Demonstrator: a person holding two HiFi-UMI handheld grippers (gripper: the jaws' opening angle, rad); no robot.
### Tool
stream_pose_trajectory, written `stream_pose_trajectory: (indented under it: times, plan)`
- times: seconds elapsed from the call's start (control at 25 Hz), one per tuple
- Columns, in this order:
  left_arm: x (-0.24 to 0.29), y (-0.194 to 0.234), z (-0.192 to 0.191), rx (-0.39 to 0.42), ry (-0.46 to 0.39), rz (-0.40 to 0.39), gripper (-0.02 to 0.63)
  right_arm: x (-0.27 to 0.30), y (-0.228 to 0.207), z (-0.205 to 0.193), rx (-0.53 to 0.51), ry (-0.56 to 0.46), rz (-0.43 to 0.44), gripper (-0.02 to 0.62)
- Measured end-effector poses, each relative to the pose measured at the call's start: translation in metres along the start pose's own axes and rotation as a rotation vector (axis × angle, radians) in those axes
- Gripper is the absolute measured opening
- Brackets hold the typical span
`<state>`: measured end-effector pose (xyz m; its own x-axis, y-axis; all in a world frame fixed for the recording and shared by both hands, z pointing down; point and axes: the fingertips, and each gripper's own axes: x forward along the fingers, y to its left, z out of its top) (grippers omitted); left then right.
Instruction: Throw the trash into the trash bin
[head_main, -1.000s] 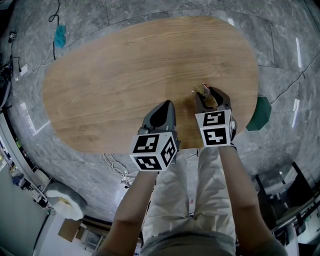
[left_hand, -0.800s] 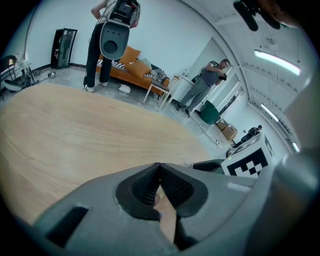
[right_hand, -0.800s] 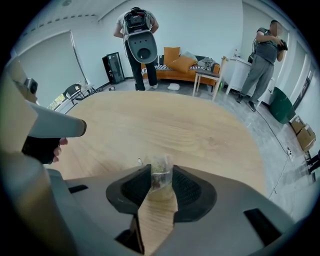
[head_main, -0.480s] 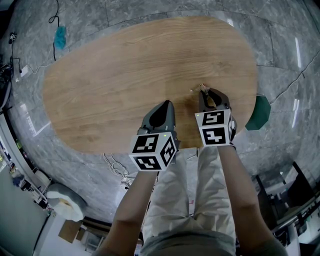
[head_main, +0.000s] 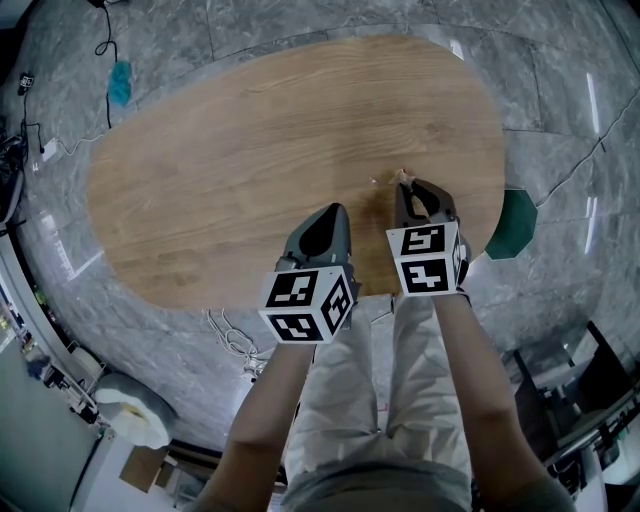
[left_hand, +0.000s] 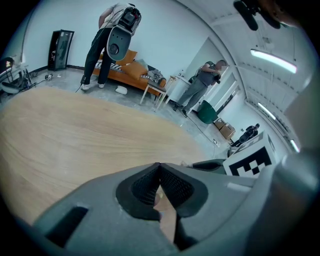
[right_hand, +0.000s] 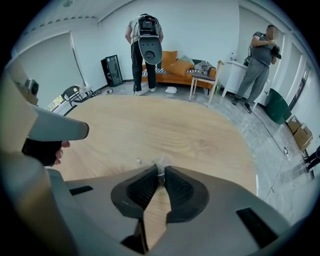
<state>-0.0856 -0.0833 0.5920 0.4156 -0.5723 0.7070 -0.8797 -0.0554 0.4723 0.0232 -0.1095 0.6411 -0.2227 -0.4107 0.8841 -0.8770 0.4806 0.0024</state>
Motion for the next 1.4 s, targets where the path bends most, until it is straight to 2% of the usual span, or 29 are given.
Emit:
stream_pose_trajectory:
  times: [0.68,1.4]
  plan:
    - [0.002,-0.026,0.005,0.038,0.007,-0.022,0.0,-0.026,-0.015,0.002,0.023,-0.03,-0.018,0.04]
    - [0.019,-0.076,0.0,0.092,0.031,-0.063,0.0,-0.056,-0.056,-0.014,0.084,-0.059,-0.051,0.038]
